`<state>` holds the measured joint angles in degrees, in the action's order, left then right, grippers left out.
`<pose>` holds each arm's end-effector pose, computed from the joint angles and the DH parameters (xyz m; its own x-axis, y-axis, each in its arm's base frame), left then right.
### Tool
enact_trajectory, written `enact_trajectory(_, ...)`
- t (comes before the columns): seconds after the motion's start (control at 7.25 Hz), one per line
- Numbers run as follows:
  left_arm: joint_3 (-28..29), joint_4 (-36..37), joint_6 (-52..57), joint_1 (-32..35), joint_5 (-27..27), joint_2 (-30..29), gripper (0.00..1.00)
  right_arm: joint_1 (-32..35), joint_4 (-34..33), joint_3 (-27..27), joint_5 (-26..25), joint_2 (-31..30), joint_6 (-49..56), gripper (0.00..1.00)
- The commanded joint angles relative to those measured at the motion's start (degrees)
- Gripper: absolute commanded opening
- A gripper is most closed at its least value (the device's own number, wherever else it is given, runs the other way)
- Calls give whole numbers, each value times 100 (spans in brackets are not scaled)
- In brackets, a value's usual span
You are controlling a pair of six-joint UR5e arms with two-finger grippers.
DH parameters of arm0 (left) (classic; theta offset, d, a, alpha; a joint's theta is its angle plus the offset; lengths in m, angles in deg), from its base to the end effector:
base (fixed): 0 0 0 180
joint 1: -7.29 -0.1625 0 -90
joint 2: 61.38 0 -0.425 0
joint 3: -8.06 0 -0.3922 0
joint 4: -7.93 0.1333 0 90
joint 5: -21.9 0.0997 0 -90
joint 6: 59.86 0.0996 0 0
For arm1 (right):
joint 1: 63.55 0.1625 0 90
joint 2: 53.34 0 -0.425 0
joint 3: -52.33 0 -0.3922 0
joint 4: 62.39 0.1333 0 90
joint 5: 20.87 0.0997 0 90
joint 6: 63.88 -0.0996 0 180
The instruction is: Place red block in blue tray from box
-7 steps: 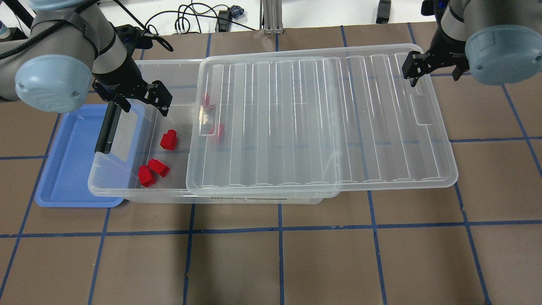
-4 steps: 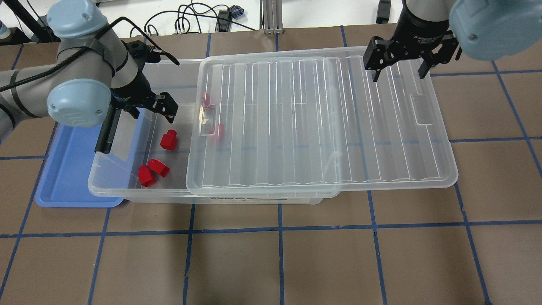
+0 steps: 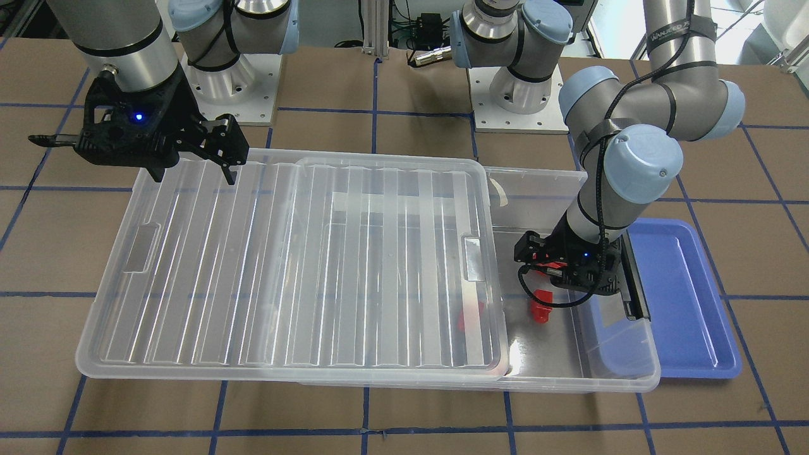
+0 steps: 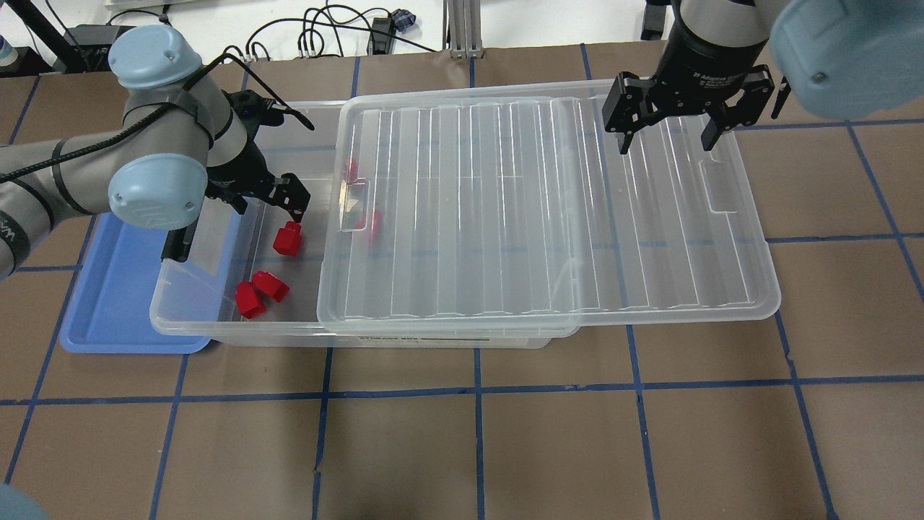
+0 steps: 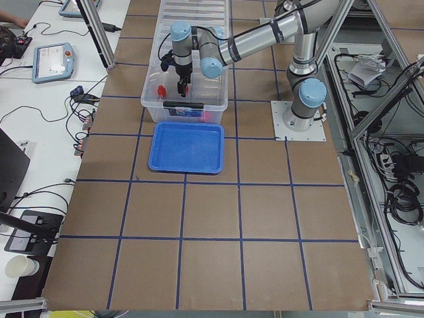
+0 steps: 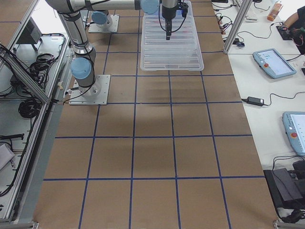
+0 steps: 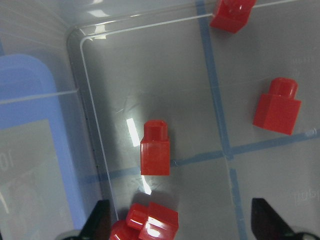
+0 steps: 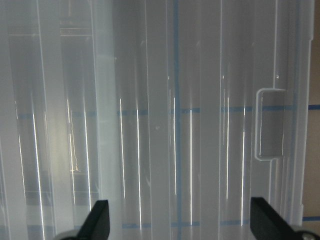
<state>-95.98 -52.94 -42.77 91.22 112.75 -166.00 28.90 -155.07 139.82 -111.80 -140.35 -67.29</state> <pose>-0.0727 -0.5628 0.2869 -0.9814 0.1910 -0.0166 0.1911 0.9816 -0.0035 0.1537 -0.5117 0.4879 -0.9998 0.0173 0.0139 0.0168 0.9991 -0.0393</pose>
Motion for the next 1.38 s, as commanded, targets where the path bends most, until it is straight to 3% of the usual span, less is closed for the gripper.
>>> enact_trajectory(0.0,-256,408,-21,-9,3,-137,100,1,-49,31,-21,-26,25,100)
enact_trajectory(0.41,-283,557,23,-96,-5,-286,100,1,-40,31,-39,-35,69,100)
enact_trajectory(0.83,-643,1346,-38,-246,3,-498,100,1,4,22,-39,-35,95,100)
enact_trajectory(1.24,-661,1367,-153,-194,-14,-586,100,1,-14,22,-47,-26,95,100)
